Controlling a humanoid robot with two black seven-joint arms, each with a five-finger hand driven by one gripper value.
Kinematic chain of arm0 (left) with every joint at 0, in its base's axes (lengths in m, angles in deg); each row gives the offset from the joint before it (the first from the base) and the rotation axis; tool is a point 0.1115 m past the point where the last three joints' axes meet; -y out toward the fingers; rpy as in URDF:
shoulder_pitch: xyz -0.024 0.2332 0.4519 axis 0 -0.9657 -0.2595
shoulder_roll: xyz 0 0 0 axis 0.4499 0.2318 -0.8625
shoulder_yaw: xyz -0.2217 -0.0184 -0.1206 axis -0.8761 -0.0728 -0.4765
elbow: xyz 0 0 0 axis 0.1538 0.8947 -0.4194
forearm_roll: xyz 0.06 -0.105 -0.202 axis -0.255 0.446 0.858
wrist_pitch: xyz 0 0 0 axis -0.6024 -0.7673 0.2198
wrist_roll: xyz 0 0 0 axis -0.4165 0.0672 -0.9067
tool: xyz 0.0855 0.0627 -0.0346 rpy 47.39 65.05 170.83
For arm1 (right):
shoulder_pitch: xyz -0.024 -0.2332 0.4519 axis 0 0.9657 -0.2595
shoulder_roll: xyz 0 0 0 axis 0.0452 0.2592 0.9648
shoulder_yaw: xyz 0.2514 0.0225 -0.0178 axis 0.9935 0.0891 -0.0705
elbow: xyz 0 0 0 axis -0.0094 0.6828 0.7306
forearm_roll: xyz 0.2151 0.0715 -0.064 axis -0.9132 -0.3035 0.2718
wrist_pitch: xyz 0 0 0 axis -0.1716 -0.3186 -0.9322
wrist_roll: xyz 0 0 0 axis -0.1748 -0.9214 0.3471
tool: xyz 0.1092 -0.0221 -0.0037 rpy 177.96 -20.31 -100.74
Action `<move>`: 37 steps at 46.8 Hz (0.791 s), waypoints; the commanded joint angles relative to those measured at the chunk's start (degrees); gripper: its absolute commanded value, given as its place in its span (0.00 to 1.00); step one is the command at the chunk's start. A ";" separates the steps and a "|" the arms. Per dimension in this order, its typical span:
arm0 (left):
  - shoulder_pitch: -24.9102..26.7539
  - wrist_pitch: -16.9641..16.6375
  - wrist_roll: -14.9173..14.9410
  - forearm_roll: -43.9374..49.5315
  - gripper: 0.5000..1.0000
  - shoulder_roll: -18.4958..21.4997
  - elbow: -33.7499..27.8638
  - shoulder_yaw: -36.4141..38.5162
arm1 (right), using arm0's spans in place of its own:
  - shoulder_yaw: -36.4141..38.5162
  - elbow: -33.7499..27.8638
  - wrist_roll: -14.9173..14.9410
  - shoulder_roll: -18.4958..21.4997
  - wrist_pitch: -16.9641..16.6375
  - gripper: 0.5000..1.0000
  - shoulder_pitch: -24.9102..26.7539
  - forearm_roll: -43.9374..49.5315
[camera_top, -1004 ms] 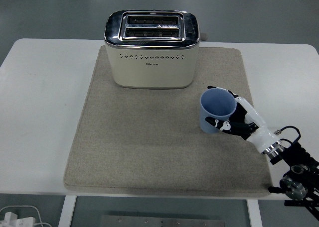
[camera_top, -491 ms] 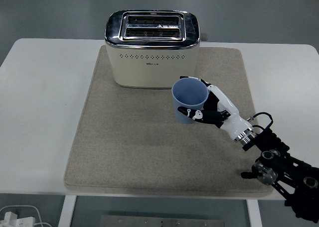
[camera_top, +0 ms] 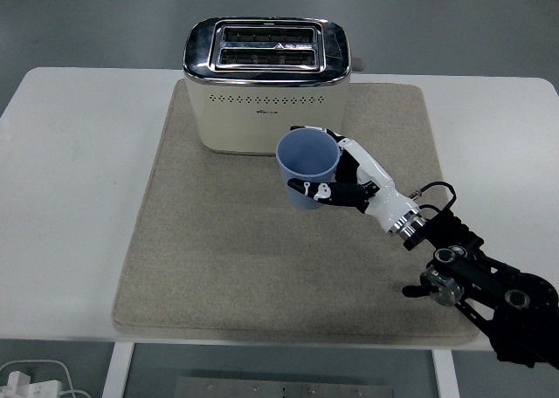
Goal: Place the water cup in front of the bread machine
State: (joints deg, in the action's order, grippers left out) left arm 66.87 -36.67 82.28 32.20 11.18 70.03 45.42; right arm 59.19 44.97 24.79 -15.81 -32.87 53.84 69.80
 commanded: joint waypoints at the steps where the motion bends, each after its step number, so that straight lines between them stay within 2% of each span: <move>1: 0.00 0.00 0.00 0.00 1.00 0.00 0.00 0.00 | -0.16 -1.15 -0.02 1.30 -0.08 0.41 -0.44 -0.06; 29: 0.00 0.00 0.00 0.00 1.00 0.00 0.00 0.00 | -2.35 -7.04 -0.02 5.52 -0.70 0.42 -2.99 -0.15; 37: 0.00 0.00 0.00 0.00 1.00 0.00 0.00 0.00 | -2.53 -7.74 -0.02 5.96 -0.52 0.45 -2.90 -0.15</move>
State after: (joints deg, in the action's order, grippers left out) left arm 66.87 -36.67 82.28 32.20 11.18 70.03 45.42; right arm 56.67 37.37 24.78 -9.92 -33.59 50.85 69.65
